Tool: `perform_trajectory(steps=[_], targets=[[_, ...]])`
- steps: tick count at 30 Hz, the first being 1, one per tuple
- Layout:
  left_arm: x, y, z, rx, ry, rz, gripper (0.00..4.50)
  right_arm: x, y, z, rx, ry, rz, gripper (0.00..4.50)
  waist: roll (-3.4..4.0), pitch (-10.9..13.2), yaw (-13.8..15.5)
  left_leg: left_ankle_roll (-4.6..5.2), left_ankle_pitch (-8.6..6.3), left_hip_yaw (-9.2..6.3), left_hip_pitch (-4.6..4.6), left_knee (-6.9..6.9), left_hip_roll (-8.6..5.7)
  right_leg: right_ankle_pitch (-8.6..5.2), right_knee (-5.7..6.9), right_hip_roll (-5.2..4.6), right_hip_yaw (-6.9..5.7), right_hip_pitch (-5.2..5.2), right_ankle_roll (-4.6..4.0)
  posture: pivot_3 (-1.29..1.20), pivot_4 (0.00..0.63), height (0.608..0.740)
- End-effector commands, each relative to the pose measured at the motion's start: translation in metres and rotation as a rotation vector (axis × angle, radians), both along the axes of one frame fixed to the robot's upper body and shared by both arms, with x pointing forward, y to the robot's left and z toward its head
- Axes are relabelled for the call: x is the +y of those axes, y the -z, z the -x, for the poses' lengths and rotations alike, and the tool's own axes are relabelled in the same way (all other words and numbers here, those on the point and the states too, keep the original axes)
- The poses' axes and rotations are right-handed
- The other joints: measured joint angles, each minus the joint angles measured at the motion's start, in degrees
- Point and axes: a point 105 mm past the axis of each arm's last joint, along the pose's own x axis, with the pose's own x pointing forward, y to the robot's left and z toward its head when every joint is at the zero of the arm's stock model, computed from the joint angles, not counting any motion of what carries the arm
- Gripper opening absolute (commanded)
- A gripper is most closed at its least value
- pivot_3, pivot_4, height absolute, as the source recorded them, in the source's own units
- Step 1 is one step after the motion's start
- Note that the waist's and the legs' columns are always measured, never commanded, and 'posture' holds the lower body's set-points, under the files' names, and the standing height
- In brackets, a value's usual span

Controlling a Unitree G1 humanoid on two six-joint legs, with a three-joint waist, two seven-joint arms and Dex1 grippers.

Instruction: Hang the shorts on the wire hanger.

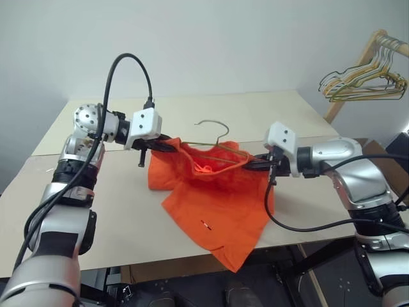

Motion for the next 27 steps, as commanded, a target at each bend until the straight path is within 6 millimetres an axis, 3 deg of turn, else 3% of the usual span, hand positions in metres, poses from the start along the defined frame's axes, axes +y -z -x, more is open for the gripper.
perform_trajectory(steps=[1, 5, 9, 13, 16, 20, 25, 27], targets=[[0.005, -0.018, -0.007, -0.050, -0.038, 0.055, 1.77, -0.005, -0.021, -0.002, -0.064, 0.032, -0.040, 0.00, 0.00, 0.0, -0.1, 0.00, 0.00, 0.00, 0.00, 0.00, 0.00, 0.00, 0.00, 0.00, 0.00, 0.00, 0.00, -0.13, 0.000, 0.740], [0.018, -0.026, -0.004, -0.092, -0.033, 0.073, 3.06, -0.018, -0.024, -0.003, -0.056, 0.095, -0.051, 0.00, 0.00, 0.0, 0.0, 0.00, 0.00, 0.00, -0.02, 0.00, 0.00, 0.00, 0.01, 0.00, -0.01, -0.01, 0.00, -0.14, 0.000, 0.740], [0.037, -0.039, -0.012, -0.135, -0.136, 0.122, 4.41, -0.037, -0.024, -0.003, -0.052, 0.170, -0.055, 0.00, 0.00, 0.0, -0.1, 0.00, 0.00, 0.00, -0.03, 0.00, 0.00, 0.00, 0.00, -0.01, -0.01, -0.01, 0.00, -0.16, 0.000, 0.740], [0.049, -0.055, -0.011, -0.166, -0.191, 0.241, 4.46, -0.063, -0.025, -0.001, -0.022, 0.302, -0.073, 0.00, 0.00, 0.0, -0.1, 0.00, 0.00, 0.00, -0.03, 0.00, 0.00, 0.00, -0.03, -0.03, -0.02, -0.01, 0.00, -0.18, 0.000, 0.740], [0.042, -0.066, -0.006, -0.180, -0.181, 0.419, 4.46, -0.085, -0.027, 0.000, 0.004, 0.439, -0.101, 0.00, 0.02, 0.0, -0.2, 0.00, 0.00, 0.00, -0.04, 0.01, 0.00, 0.00, 0.00, -0.05, -0.03, 0.00, 0.00, -0.20, 0.000, 0.740], [0.029, -0.062, 0.024, -0.104, -0.054, 0.587, 4.46, -0.115, -0.024, 0.000, 0.085, 0.699, -0.178, 0.00, 0.10, -0.1, -1.1, 0.00, 0.00, -0.02, -0.03, 0.01, 0.02, 0.00, 0.07, -0.10, -0.01, 0.02, 0.01, -0.23, 0.000, 0.740], [0.019, -0.051, 0.041, -0.039, -0.060, 0.673, 4.46, -0.151, -0.018, 0.004, 0.132, 0.992, -0.236, 0.00, 0.10, -0.1, -2.6, 0.00, 0.00, -0.38, -0.05, -0.01, 0.02, 0.00, 0.09, -0.09, -0.01, 0.01, 0.00, -0.23, 0.000, 0.740], [0.014, -0.045, 0.045, -0.017, -0.079, 0.693, 4.46, -0.169, -0.014, 0.009, 0.143, 1.127, -0.179, 0.00, 0.32, -0.2, -3.2, 0.00, 0.00, -0.56, -0.03, -0.04, 0.01, 0.00, 0.09, -0.10, 0.01, 0.05, 0.00, -0.23, 0.000, 0.740]])
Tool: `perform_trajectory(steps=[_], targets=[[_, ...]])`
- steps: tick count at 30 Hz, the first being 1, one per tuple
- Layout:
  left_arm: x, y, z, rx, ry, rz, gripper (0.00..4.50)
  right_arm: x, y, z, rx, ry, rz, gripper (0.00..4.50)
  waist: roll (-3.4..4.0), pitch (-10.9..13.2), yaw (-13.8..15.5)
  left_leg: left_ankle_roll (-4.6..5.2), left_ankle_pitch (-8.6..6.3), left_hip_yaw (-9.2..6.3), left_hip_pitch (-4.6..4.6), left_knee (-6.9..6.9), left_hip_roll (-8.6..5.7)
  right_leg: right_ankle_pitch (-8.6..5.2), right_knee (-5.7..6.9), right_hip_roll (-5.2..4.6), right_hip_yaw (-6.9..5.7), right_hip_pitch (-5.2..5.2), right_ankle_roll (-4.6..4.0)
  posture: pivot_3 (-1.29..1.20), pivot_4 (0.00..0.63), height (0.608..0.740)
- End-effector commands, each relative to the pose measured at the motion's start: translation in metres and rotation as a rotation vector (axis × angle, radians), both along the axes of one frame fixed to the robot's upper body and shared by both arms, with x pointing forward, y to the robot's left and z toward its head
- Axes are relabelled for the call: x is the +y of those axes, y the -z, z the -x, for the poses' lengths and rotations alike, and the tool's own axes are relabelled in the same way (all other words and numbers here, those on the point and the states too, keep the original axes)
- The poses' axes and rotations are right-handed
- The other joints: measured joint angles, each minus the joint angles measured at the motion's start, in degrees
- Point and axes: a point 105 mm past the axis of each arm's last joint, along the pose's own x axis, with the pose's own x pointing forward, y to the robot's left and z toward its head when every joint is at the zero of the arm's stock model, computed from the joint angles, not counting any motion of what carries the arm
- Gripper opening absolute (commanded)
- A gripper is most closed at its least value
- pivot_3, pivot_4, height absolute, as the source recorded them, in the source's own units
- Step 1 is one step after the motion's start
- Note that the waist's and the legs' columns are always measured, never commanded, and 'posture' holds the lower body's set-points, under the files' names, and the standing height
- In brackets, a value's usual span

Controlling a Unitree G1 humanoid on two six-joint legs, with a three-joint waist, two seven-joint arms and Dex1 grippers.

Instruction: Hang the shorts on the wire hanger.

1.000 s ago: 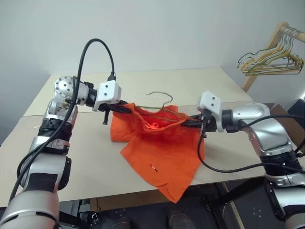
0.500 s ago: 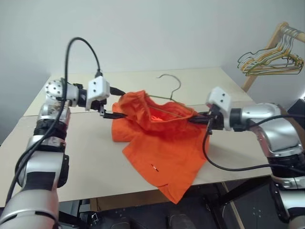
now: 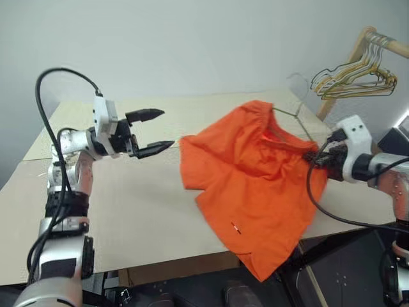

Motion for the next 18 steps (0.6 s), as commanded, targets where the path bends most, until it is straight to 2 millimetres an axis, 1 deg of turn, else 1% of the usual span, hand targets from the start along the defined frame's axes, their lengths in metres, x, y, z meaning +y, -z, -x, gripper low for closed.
perform_trajectory(steps=[1, 4, 6, 9, 11, 12, 16, 18], targets=[[-0.006, -0.009, 0.011, -0.019, -0.014, 0.061, 4.46, -0.031, -0.016, 0.009, -0.009, 0.218, 0.088, 0.00, 0.29, -0.2, -0.3, 0.00, 0.00, -0.01, 0.00, -0.02, -0.02, 0.00, 0.00, -0.03, 0.01, 0.02, 0.00, -0.24, 0.000, 0.740], [-0.011, -0.009, 0.018, -0.004, -0.005, 0.100, 4.46, -0.052, -0.020, 0.014, -0.005, 0.375, 0.074, 0.00, 0.34, -0.2, -0.5, 0.03, -0.01, -0.01, 0.02, -0.03, -0.05, 0.00, -0.03, -0.03, 0.05, 0.04, 0.00, -0.24, 0.000, 0.740], [-0.014, -0.011, 0.022, 0.003, 0.008, 0.135, 4.46, -0.073, -0.024, 0.016, 0.000, 0.536, 0.069, 0.00, 0.40, -0.2, -1.0, 0.02, -0.01, -0.01, 0.03, -0.03, -0.06, 0.00, -0.07, -0.03, 0.06, 0.04, 0.01, -0.25, 0.000, 0.740], [-0.019, -0.012, 0.026, 0.000, 0.020, 0.149, 4.46, -0.097, -0.027, 0.019, 0.013, 0.715, 0.064, 0.00, 0.43, -0.3, -1.2, 0.02, -0.01, 0.01, 0.05, -0.05, -0.07, -0.01, -0.20, -0.02, 0.06, 0.05, 0.01, -0.25, 0.000, 0.740], [-0.023, -0.014, 0.028, 0.000, 0.035, 0.162, 4.46, -0.109, -0.031, 0.020, -0.004, 0.810, 0.013, 0.00, 0.48, -0.3, -1.6, 0.02, -0.01, 0.04, 0.07, -0.13, -0.07, -0.01, -0.35, 0.00, 0.06, 0.07, 0.01, -0.25, 0.000, 0.740], [-0.025, -0.015, 0.028, -0.001, 0.039, 0.166, 4.46, -0.116, -0.034, 0.020, -0.030, 0.872, 0.020, 0.00, 0.50, -0.3, -1.7, 0.02, -0.01, 0.07, 0.08, -0.15, -0.07, -0.01, -0.38, 0.00, 0.07, 0.08, 0.01, -0.25, 0.000, 0.740], [-0.030, -0.015, 0.028, -0.002, 0.046, 0.173, 4.46, -0.132, -0.046, 0.019, -0.121, 1.047, -0.044, 0.00, 0.65, -0.4, -2.2, 0.02, -0.01, 0.18, 0.12, -0.20, -0.08, -0.01, -0.37, 0.00, 0.14, 0.10, 0.01, -0.23, 0.000, 0.740], [-0.032, -0.015, 0.028, -0.002, 0.047, 0.177, 4.46, -0.133, -0.050, 0.016, -0.144, 1.082, -0.097, 0.00, 0.76, -0.4, -2.5, 0.03, -0.01, 0.27, 0.14, -0.24, -0.08, -0.01, -0.37, 0.00, 0.16, 0.10, 0.01, -0.23, 0.000, 0.740]])
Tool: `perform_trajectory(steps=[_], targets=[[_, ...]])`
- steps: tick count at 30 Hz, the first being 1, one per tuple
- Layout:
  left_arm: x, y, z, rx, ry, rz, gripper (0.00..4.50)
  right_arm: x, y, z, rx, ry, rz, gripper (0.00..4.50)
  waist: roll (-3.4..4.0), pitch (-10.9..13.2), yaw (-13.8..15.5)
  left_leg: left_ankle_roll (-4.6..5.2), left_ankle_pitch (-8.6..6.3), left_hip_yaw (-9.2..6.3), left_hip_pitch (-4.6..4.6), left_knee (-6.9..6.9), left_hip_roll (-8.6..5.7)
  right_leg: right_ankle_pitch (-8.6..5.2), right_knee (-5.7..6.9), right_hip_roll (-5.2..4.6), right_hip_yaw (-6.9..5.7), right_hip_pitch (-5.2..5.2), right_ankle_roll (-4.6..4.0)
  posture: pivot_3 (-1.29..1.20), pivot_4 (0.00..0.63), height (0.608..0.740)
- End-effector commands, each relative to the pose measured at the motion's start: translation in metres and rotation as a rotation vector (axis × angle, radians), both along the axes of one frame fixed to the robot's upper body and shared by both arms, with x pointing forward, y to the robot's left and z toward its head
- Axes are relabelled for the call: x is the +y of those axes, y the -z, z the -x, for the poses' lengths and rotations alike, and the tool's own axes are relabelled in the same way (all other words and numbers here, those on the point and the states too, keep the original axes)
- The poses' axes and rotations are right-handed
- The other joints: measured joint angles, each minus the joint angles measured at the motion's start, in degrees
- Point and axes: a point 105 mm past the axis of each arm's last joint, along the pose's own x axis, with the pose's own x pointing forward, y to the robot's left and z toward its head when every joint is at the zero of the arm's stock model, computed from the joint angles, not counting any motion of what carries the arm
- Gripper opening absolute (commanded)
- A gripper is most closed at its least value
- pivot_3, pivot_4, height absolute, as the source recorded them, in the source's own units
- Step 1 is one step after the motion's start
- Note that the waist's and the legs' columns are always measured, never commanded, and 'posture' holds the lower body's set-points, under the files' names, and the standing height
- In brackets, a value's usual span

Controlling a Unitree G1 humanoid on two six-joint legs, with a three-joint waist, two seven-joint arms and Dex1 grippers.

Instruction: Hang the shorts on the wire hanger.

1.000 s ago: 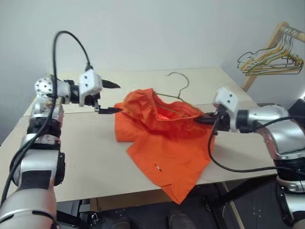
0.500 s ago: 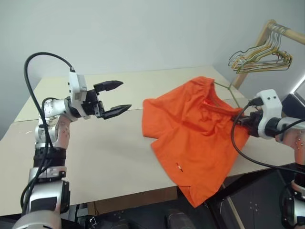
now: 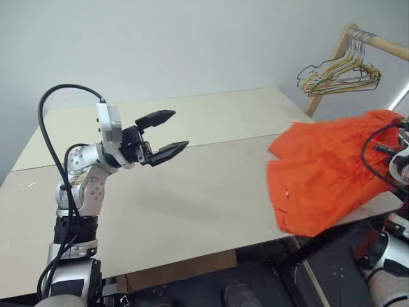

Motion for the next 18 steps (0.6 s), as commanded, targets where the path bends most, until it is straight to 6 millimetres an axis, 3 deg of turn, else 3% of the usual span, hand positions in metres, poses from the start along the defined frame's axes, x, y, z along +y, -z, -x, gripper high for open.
perform_trajectory(steps=[1, 8, 12, 18], targets=[[-0.006, -0.011, 0.005, -0.044, 0.015, 0.011, 4.46, -0.012, -0.033, 0.000, -0.147, 0.115, 0.028, 0.00, 0.08, 0.0, -0.3, 0.00, 0.00, 0.07, 0.01, -0.01, 0.00, 0.00, 0.00, 0.00, 0.01, 0.00, 0.00, -0.23, 0.000, 0.740], [-0.006, -0.010, 0.009, -0.044, 0.027, 0.014, 4.46, -0.040, -0.057, 0.000, -0.256, 0.268, 0.026, 0.00, 0.14, 0.0, -0.9, 0.01, 0.00, 0.22, 0.11, -0.09, -0.01, 0.00, -0.06, 0.00, -0.02, 0.21, 0.00, -0.23, 0.000, 0.740], [-0.007, -0.010, 0.010, -0.049, 0.031, 0.016, 4.46, -0.053, -0.057, -0.006, -0.308, 0.299, -0.083, 0.00, 0.22, 0.1, -1.0, 0.06, -0.04, 0.31, 0.60, -0.28, -0.02, -0.02, -0.59, -0.01, -0.01, 0.77, 0.03, -0.23, 0.000, 0.740], [-0.012, -0.006, 0.009, -0.048, 0.016, -0.001, 4.46, -0.061, -0.053, -0.017, -0.338, 0.294, -0.173, 0.00, 0.23, 0.1, -1.3, 0.06, -0.04, 0.42, 0.72, -0.49, -0.02, -0.02, -0.66, 0.01, 0.12, 0.80, 0.03, -0.22, 0.000, 0.740]])
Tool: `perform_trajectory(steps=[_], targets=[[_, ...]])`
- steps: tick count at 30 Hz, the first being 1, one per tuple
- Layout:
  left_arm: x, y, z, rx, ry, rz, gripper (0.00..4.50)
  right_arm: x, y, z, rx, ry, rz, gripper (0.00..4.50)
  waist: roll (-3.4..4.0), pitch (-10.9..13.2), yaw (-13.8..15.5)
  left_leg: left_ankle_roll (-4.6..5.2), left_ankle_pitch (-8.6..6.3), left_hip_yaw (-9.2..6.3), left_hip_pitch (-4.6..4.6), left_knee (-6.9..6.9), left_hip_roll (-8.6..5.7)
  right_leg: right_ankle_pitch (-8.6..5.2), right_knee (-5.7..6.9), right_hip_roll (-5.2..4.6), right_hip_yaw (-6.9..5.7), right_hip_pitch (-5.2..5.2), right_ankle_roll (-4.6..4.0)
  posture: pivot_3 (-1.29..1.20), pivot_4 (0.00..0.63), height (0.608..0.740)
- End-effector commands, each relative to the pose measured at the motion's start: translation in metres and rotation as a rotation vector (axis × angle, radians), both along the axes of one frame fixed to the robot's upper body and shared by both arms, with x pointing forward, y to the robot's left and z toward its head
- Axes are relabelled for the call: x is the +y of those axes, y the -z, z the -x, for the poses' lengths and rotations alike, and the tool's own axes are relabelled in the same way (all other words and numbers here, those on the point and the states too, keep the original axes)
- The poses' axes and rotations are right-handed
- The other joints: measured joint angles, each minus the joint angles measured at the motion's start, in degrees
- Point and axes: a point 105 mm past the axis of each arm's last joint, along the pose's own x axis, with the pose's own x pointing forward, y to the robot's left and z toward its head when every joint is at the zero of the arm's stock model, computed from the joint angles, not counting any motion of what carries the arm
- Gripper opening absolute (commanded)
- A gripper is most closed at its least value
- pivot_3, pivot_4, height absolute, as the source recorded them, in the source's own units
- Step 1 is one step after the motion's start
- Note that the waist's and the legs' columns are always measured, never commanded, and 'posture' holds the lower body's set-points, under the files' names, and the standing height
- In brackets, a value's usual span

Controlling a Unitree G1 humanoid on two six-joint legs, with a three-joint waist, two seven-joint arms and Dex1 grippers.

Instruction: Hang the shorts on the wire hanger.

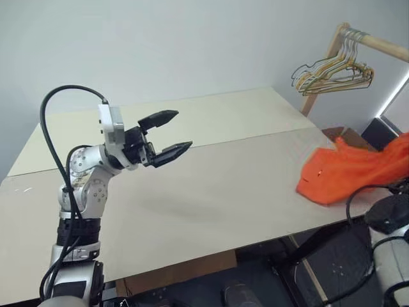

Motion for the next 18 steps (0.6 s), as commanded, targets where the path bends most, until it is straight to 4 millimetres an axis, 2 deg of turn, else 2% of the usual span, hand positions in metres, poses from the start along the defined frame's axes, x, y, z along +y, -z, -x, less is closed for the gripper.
perform_trajectory(steps=[1, 8, 17, 18], targets=[[-0.004, -0.005, 0.005, -0.042, -0.002, -0.016, 4.46, -0.007, -0.018, -0.004, -0.118, 0.008, -0.035, 0.00, 0.00, 0.0, 0.0, 0.00, 0.00, 0.02, 0.00, -0.02, 0.00, 0.00, 0.00, 0.00, 0.02, 0.00, 0.00, -0.22, 0.000, 0.740], [-0.003, -0.001, 0.007, -0.032, -0.011, -0.026, 4.46, -0.008, -0.008, -0.011, -0.185, 0.008, -0.208, 0.00, 0.09, 0.1, 0.1, 0.00, 0.00, 0.10, 0.03, -0.10, -0.01, 0.00, -0.08, 0.00, 0.09, 0.00, 0.00, -0.22, 0.000, 0.740], [-0.003, -0.001, 0.008, -0.038, -0.011, -0.028, 4.46, -0.007, 0.001, -0.013, -0.085, 0.009, -0.139, 0.00, 0.10, 0.0, 0.2, 0.00, 0.00, 0.10, 0.03, -0.10, -0.02, -0.01, -0.16, 0.00, 0.10, 0.03, 0.01, -0.21, 0.000, 0.740], [-0.003, -0.001, 0.008, -0.039, -0.009, -0.027, 4.50, -0.008, 0.001, -0.013, -0.075, 0.006, -0.122, 0.66, 0.10, 0.1, 0.2, 0.00, 0.00, 0.11, 0.03, -0.10, -0.02, -0.01, -0.15, 0.00, 0.11, 0.03, 0.01, -0.21, 0.000, 0.740]])
